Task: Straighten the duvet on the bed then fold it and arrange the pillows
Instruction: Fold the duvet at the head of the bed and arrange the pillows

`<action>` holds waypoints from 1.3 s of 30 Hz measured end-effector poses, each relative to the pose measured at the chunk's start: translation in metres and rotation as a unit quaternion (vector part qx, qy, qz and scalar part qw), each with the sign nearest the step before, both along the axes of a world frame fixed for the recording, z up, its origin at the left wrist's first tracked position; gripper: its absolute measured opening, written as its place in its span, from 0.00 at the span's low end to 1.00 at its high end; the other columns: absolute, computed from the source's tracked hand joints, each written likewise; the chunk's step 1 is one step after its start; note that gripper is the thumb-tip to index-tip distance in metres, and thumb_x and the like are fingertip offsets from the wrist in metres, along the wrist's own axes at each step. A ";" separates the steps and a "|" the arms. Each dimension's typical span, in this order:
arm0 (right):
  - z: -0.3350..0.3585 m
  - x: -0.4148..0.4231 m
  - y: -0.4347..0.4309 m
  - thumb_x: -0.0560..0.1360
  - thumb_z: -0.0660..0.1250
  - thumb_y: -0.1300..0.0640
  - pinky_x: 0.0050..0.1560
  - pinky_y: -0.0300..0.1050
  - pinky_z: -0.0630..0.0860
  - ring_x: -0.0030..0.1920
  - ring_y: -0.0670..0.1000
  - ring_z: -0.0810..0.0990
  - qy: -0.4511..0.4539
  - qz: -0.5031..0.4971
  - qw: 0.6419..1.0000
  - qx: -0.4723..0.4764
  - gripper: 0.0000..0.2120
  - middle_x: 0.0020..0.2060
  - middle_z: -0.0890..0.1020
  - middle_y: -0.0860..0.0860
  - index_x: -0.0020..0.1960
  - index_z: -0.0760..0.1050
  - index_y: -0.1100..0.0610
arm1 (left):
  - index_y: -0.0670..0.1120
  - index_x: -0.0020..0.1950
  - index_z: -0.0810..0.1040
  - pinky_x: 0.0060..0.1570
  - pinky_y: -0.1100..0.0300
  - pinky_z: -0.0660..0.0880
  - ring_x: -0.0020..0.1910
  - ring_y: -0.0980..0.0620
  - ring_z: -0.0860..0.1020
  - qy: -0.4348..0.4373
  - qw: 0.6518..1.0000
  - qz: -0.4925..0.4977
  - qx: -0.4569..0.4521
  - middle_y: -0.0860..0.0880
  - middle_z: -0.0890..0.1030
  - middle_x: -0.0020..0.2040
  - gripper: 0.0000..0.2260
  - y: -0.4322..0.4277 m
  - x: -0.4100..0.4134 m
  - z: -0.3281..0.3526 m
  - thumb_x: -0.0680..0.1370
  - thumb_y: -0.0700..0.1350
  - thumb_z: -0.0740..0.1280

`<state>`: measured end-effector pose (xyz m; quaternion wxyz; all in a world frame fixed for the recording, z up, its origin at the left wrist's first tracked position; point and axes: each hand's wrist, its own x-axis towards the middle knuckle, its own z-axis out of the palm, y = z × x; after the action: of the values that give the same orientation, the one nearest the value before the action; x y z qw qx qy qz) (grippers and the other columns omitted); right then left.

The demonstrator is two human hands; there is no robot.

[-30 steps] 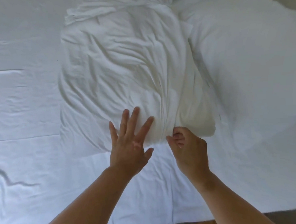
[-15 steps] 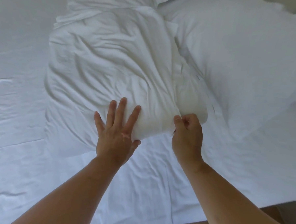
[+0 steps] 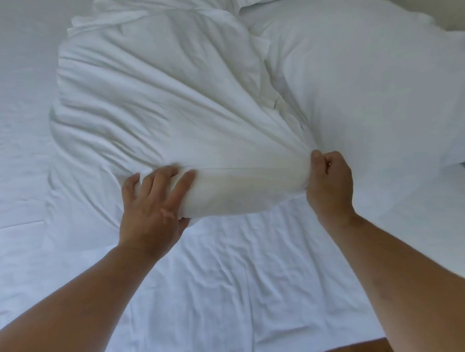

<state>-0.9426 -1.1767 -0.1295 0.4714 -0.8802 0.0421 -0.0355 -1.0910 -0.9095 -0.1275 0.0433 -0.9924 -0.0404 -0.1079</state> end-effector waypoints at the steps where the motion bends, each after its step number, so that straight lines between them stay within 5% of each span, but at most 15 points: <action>1: -0.004 -0.010 -0.001 0.83 0.60 0.49 0.40 0.46 0.68 0.34 0.47 0.74 0.016 0.004 0.999 0.027 0.15 0.31 0.73 0.47 0.42 0.68 0.57 | 0.49 0.75 0.71 0.67 0.35 0.62 0.65 0.40 0.73 0.011 1.000 -0.006 0.006 0.41 0.73 0.69 0.41 0.005 -0.004 0.002 0.64 0.54 0.80; 5: -0.009 -0.049 0.004 0.81 0.61 0.41 0.37 0.42 0.70 0.33 0.43 0.76 0.084 0.096 0.992 0.004 0.19 0.31 0.76 0.46 0.39 0.70 0.53 | 0.47 0.79 0.66 0.66 0.34 0.62 0.70 0.37 0.71 0.050 0.996 -0.033 0.059 0.37 0.71 0.71 0.50 0.017 -0.011 0.006 0.60 0.54 0.82; 13: 0.000 0.017 -0.007 0.81 0.57 0.40 0.30 0.48 0.62 0.27 0.55 0.69 -0.045 0.125 0.988 -0.083 0.29 0.23 0.68 0.53 0.31 0.61 0.60 | 0.40 0.72 0.73 0.45 0.44 0.74 0.42 0.39 0.77 -0.016 0.995 -0.095 0.039 0.42 0.77 0.46 0.26 0.050 0.003 0.001 0.73 0.39 0.66; 18: 0.011 0.020 -0.009 0.75 0.65 0.34 0.28 0.41 0.63 0.26 0.47 0.67 -0.016 0.185 0.982 -0.037 0.31 0.23 0.69 0.52 0.31 0.66 0.61 | 0.39 0.70 0.74 0.44 0.47 0.82 0.43 0.39 0.82 0.055 0.990 -0.129 -0.026 0.43 0.81 0.51 0.26 0.071 -0.007 0.007 0.72 0.44 0.63; 23: 0.069 0.054 0.031 0.80 0.64 0.47 0.38 0.33 0.69 0.37 0.43 0.77 0.016 0.217 0.975 -0.051 0.12 0.33 0.79 0.42 0.39 0.75 0.50 | 0.50 0.66 0.74 0.40 0.59 0.79 0.41 0.60 0.75 0.112 0.963 -0.149 -0.192 0.61 0.73 0.49 0.28 0.077 0.019 0.052 0.67 0.56 0.70; 27: 0.073 0.111 0.089 0.78 0.64 0.41 0.41 0.46 0.75 0.41 0.55 0.79 0.180 0.202 0.955 -0.120 0.20 0.36 0.79 0.52 0.39 0.75 0.57 | 0.47 0.70 0.75 0.52 0.45 0.77 0.54 0.44 0.76 -0.001 0.986 -0.083 -0.147 0.47 0.76 0.59 0.25 0.060 0.084 0.062 0.78 0.59 0.61; 30: 0.051 0.126 0.101 0.73 0.72 0.41 0.49 0.48 0.79 0.46 0.58 0.81 0.281 0.145 0.948 -0.039 0.20 0.44 0.82 0.55 0.49 0.79 0.59 | 0.58 0.80 0.58 0.74 0.40 0.60 0.77 0.42 0.60 0.091 0.984 0.081 -0.133 0.46 0.62 0.78 0.33 0.054 0.122 0.053 0.77 0.70 0.47; 34: 0.056 0.162 0.067 0.80 0.64 0.49 0.42 0.45 0.69 0.40 0.56 0.76 0.133 0.101 0.981 -0.094 0.19 0.33 0.75 0.55 0.33 0.71 0.57 | 0.64 0.80 0.38 0.77 0.38 0.44 0.82 0.49 0.42 0.174 0.969 0.136 -0.114 0.53 0.42 0.83 0.37 0.060 0.116 0.023 0.73 0.75 0.34; 36: 0.054 0.179 0.052 0.81 0.62 0.49 0.44 0.45 0.69 0.41 0.57 0.76 0.063 0.053 0.990 -0.115 0.21 0.34 0.76 0.56 0.33 0.72 0.59 | 0.62 0.80 0.35 0.77 0.37 0.43 0.82 0.49 0.38 0.199 0.966 0.137 -0.097 0.54 0.38 0.83 0.37 0.058 0.110 0.013 0.73 0.74 0.31; 39: 0.033 0.178 0.057 0.82 0.60 0.47 0.43 0.46 0.69 0.40 0.57 0.75 0.077 0.053 0.993 -0.078 0.21 0.34 0.76 0.55 0.36 0.72 0.59 | 0.60 0.80 0.34 0.77 0.37 0.43 0.81 0.49 0.38 0.226 0.957 0.152 -0.099 0.53 0.37 0.83 0.40 0.063 0.109 0.002 0.70 0.75 0.28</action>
<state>-0.7645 -1.1196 -0.0969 0.3979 -0.9154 0.0288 0.0545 -0.9819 -0.8467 -0.1258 -0.0314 -0.9722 -0.1908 0.1319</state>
